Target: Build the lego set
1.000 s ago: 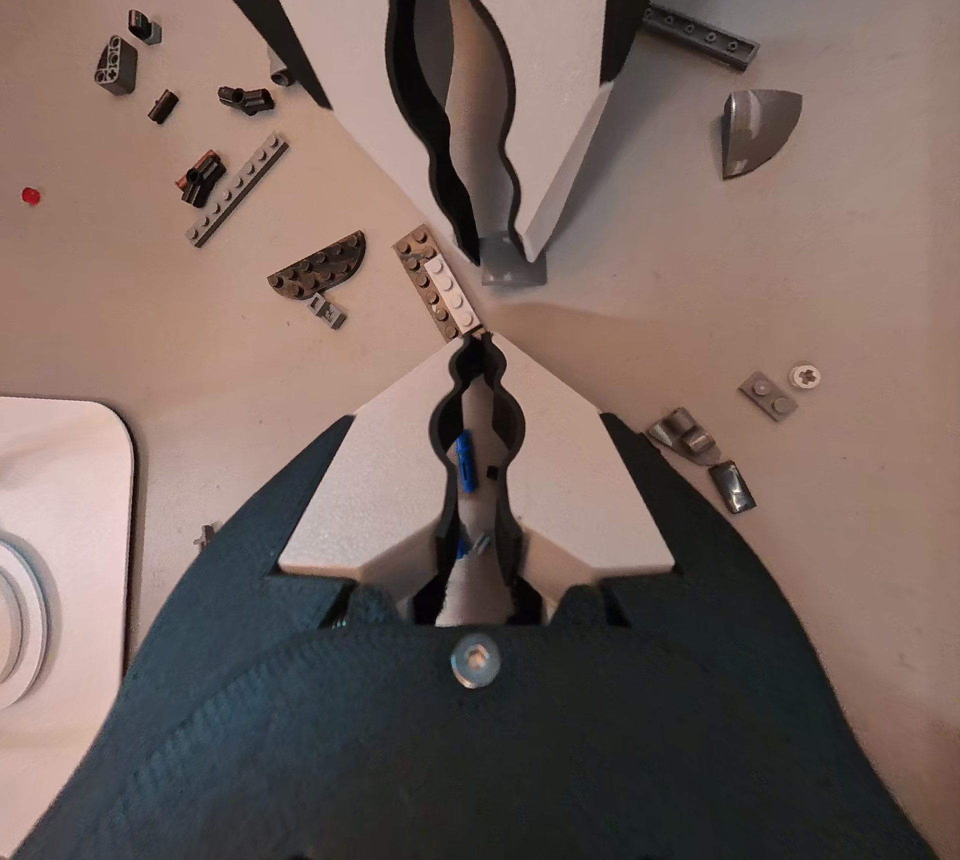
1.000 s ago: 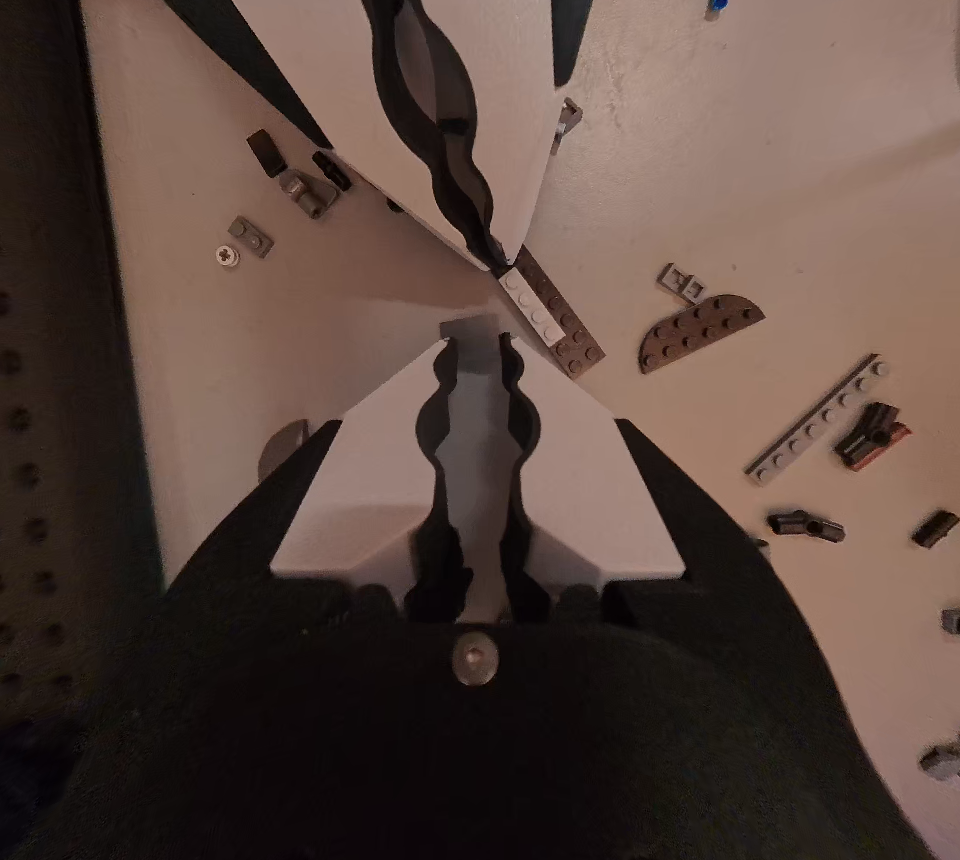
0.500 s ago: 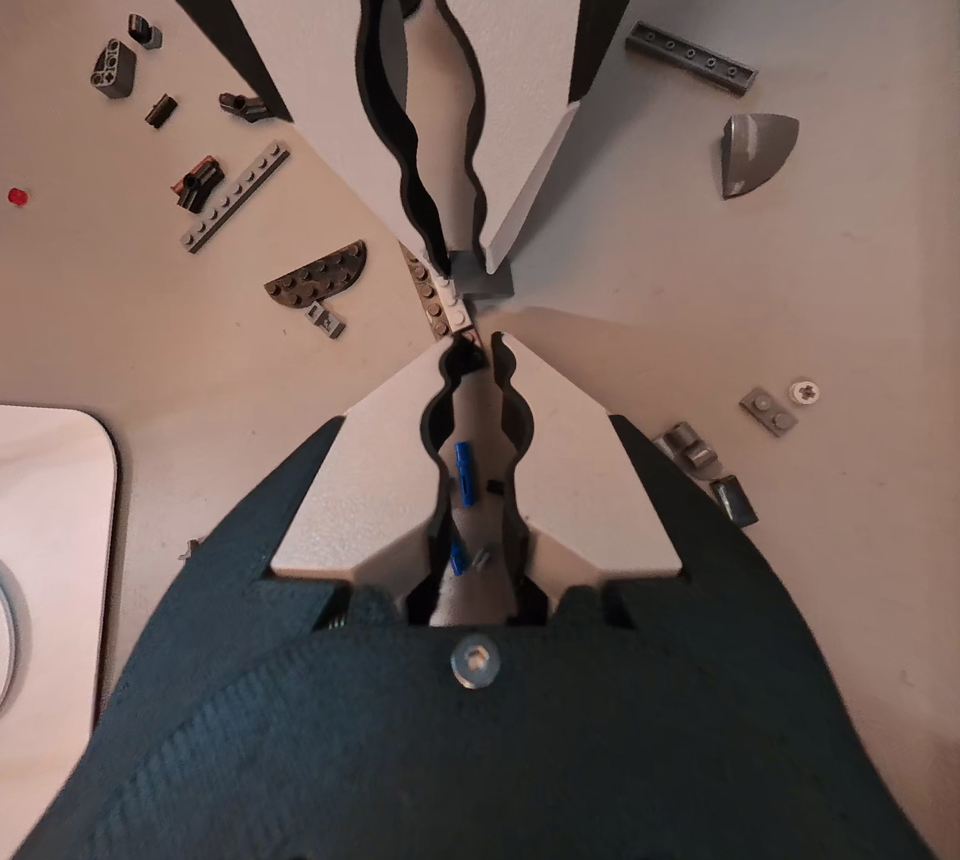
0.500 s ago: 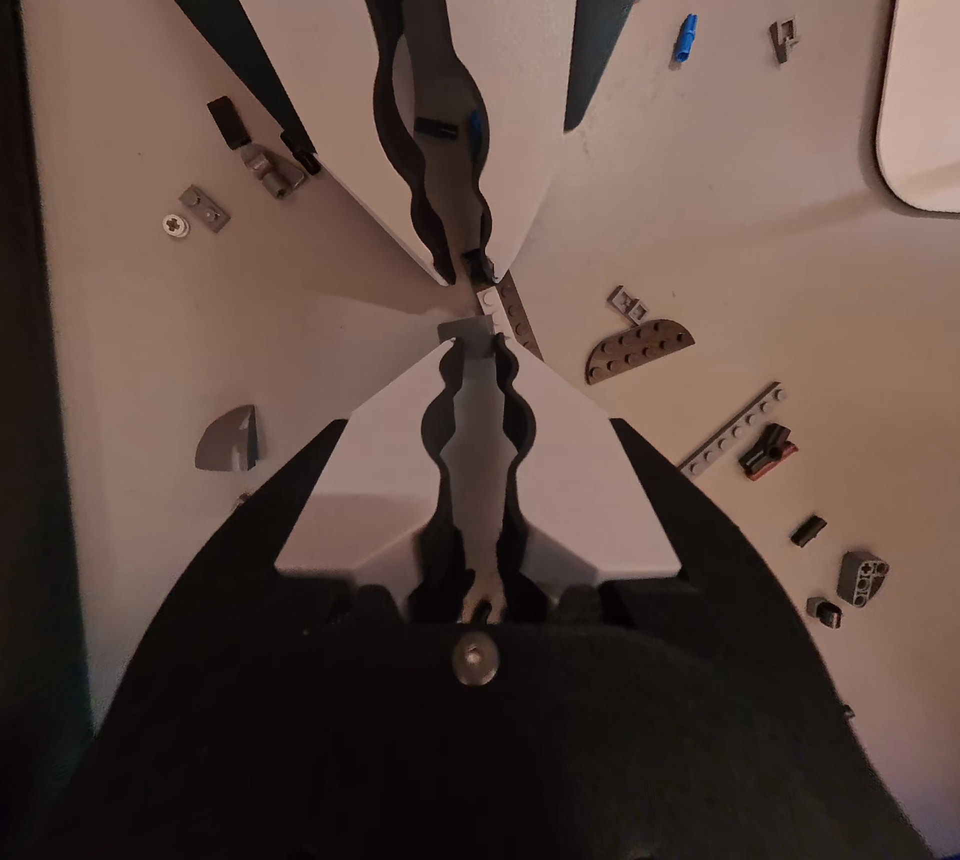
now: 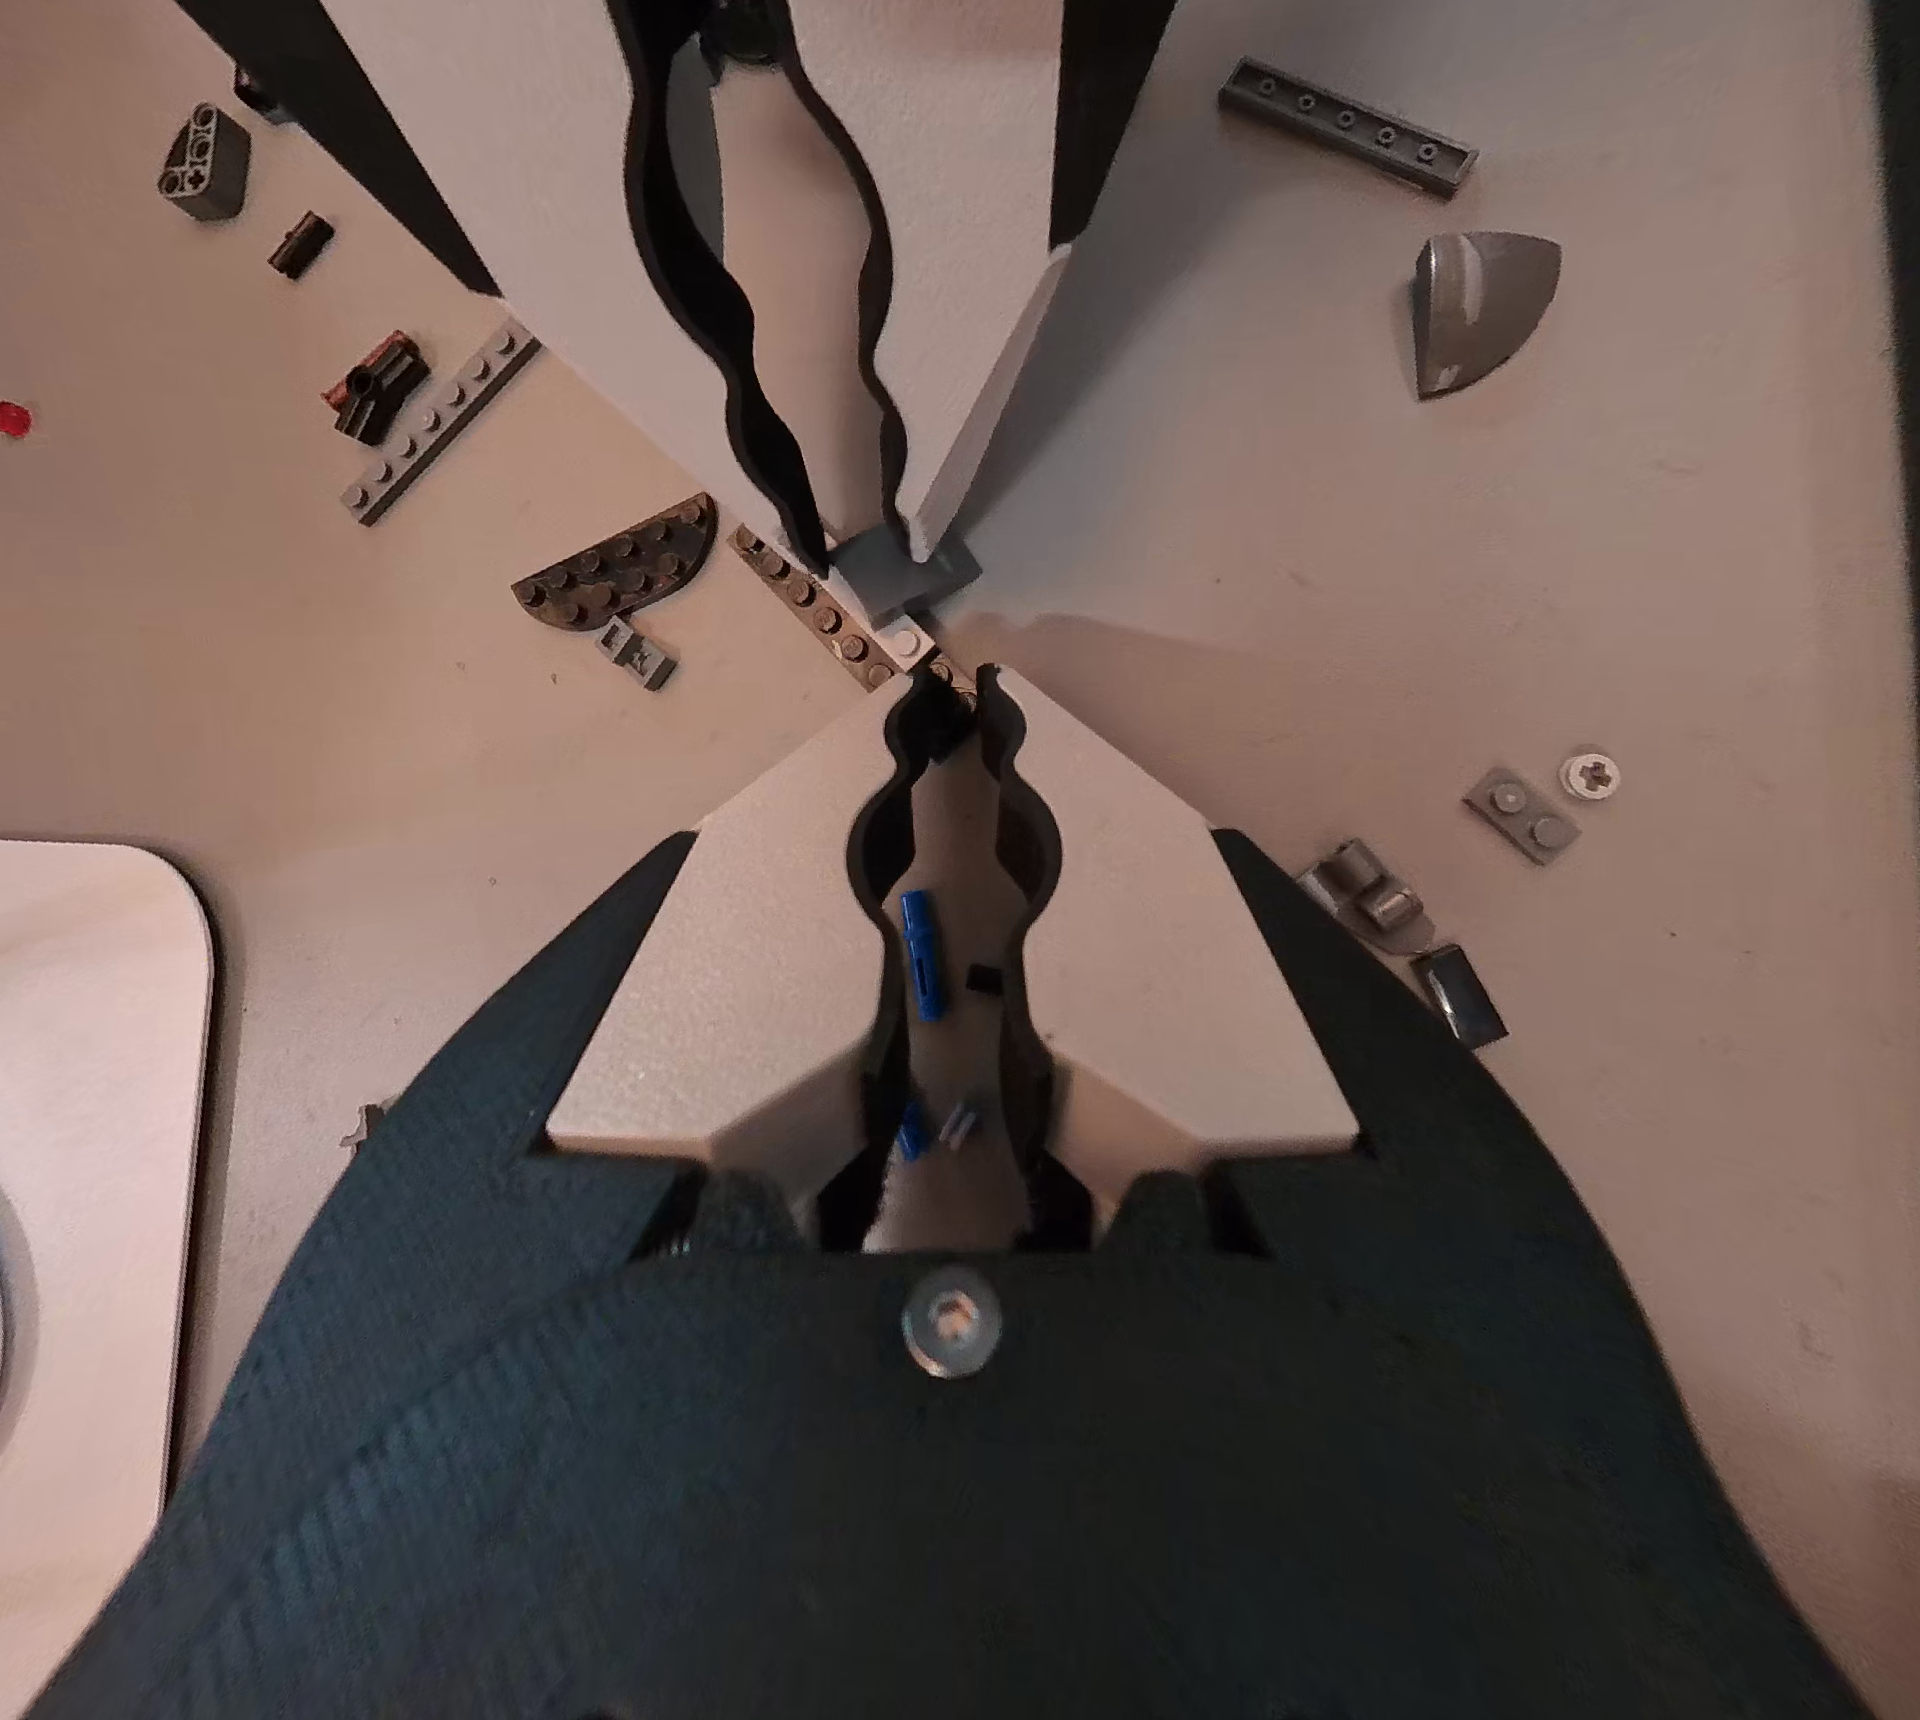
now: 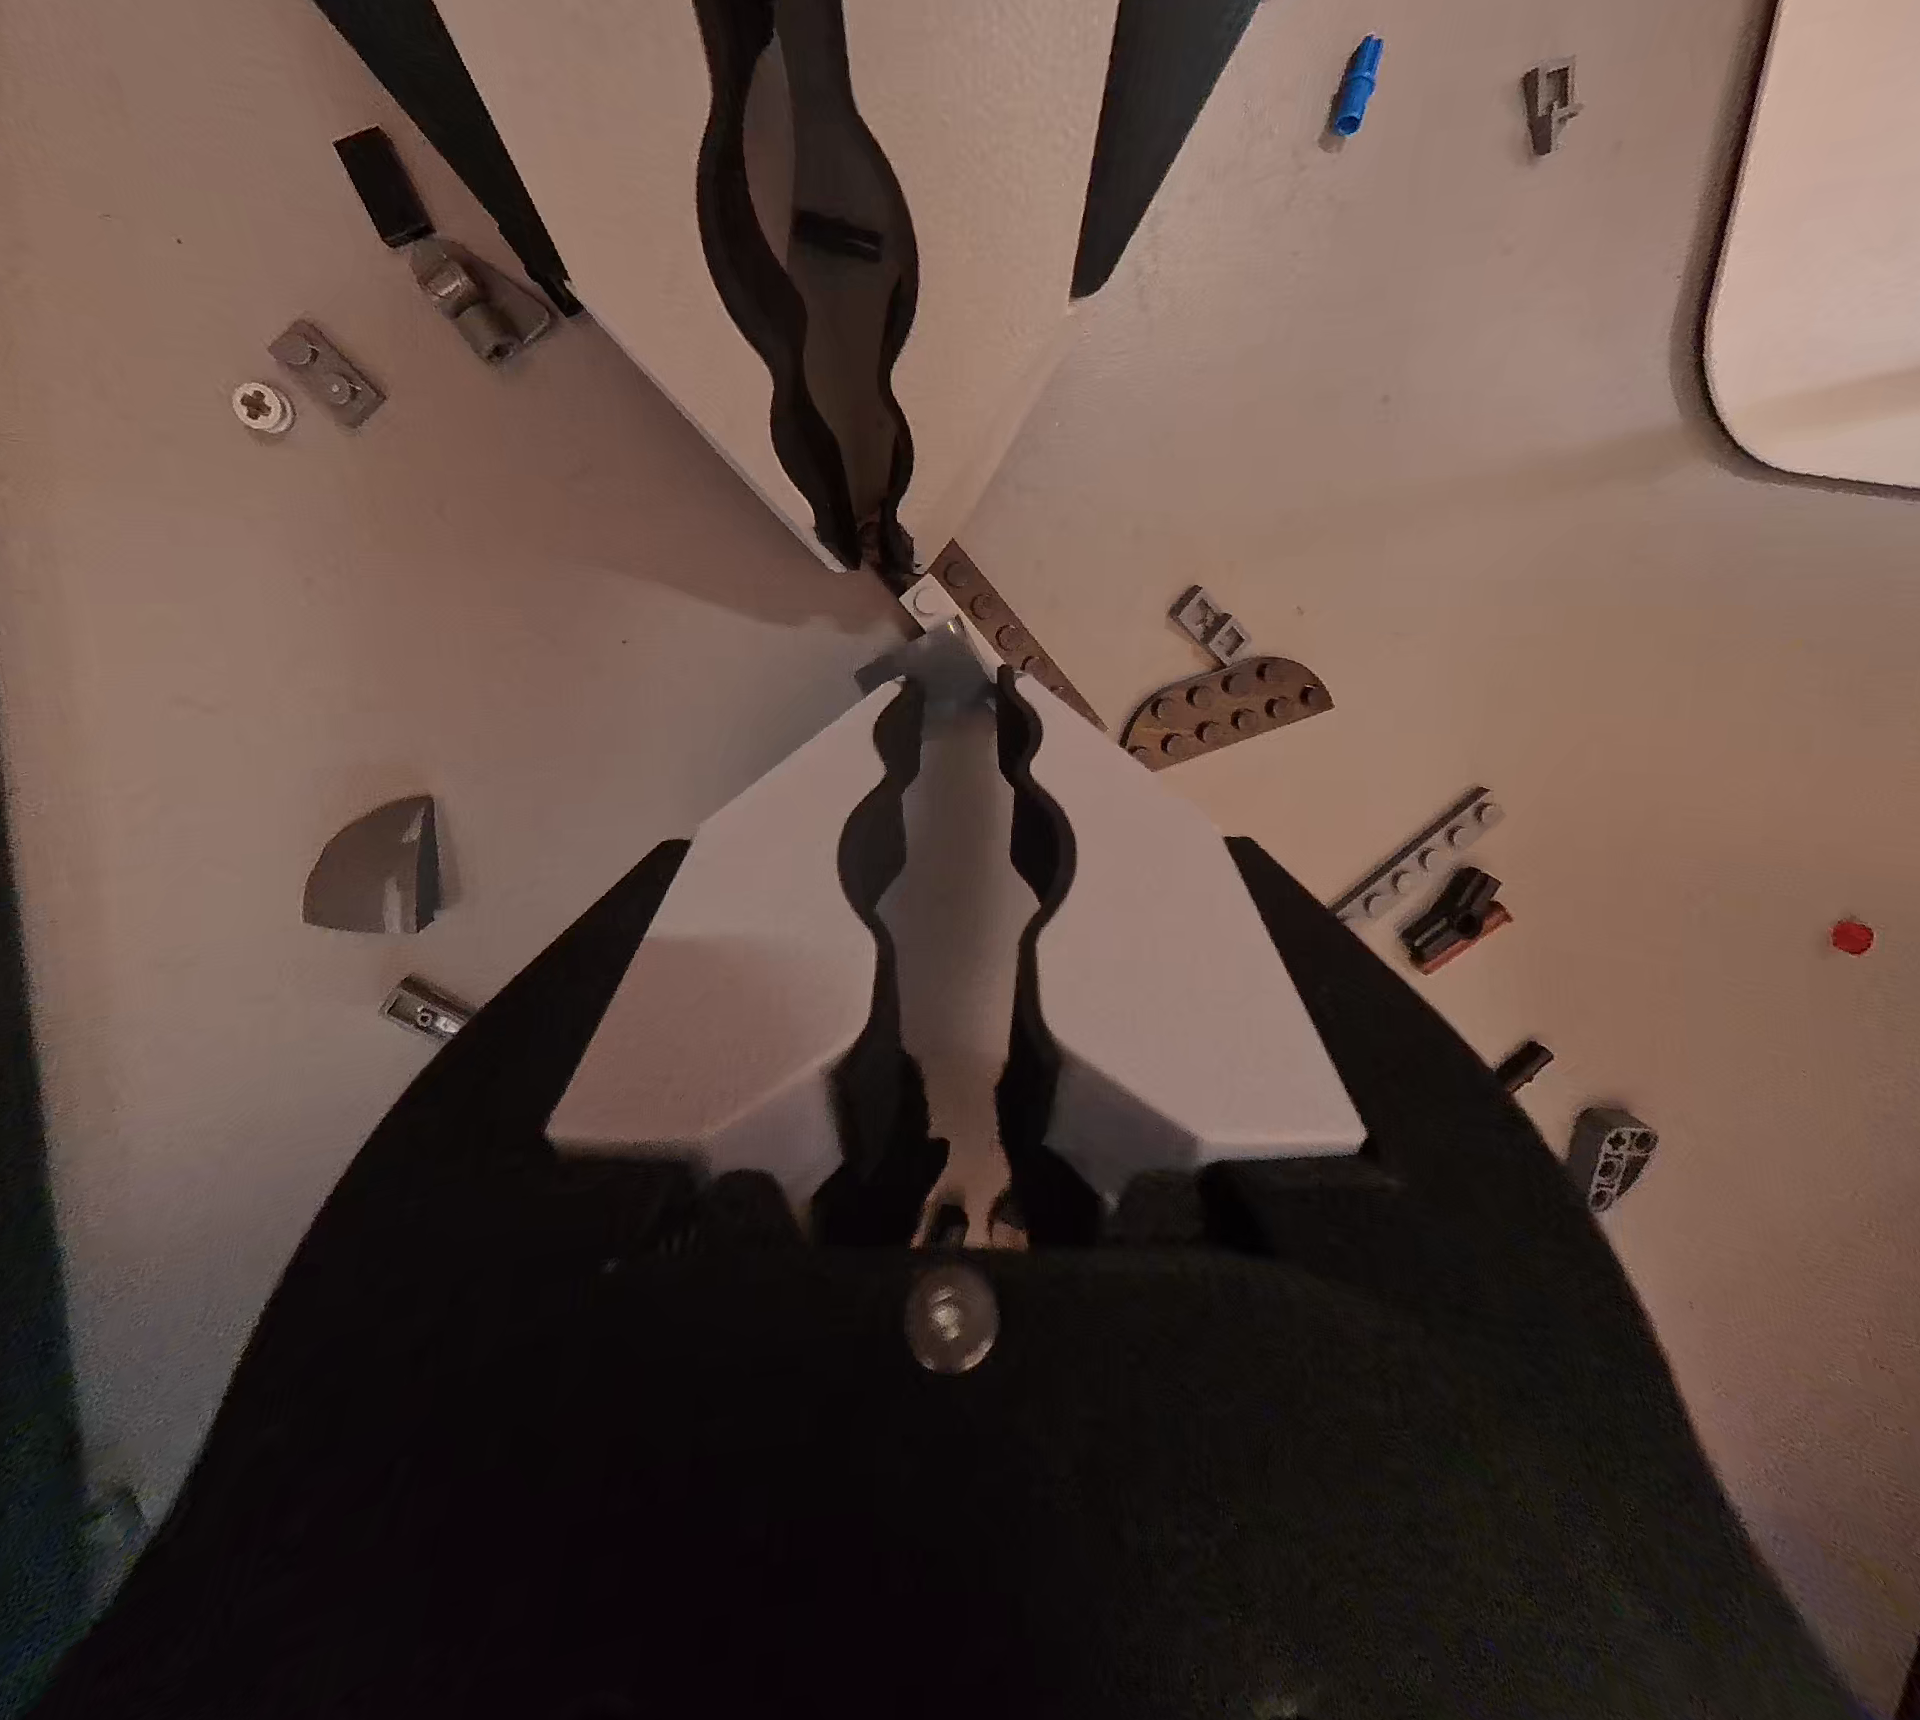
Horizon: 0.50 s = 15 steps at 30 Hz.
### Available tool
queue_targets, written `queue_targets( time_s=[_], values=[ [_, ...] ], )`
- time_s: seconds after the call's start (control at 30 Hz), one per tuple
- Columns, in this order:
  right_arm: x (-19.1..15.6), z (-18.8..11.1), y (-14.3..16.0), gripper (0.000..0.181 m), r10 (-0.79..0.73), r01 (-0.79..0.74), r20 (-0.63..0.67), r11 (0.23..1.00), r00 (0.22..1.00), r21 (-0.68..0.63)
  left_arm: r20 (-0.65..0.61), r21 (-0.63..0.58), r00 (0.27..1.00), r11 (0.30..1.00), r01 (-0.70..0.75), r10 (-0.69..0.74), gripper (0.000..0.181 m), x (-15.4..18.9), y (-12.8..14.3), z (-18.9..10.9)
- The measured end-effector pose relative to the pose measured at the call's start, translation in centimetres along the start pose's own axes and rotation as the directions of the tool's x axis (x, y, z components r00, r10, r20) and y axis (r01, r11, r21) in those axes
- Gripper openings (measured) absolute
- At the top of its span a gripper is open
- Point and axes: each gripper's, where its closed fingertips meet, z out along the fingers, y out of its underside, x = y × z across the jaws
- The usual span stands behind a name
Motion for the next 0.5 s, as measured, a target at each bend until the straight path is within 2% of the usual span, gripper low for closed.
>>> queue_targets(
  time_s=[0.3,0.5],
  values=[
    [0.32,-0.09,0.02,0.011,-0.015,0.015,-0.038,1.000,0.999,-0.001,0.009,0.009,1.000,1.000,-0.001,0.001,0.012,-0.14,-0.10,-0.27],
    [0.36,-0.38,-0.52,0.007,-0.014,0.016,-0.049,0.999,0.999,0.048,0.025,0.015,1.000,1.000,0.008,-0.009,0.016,-0.52,-0.08,-0.55]
  ],
)
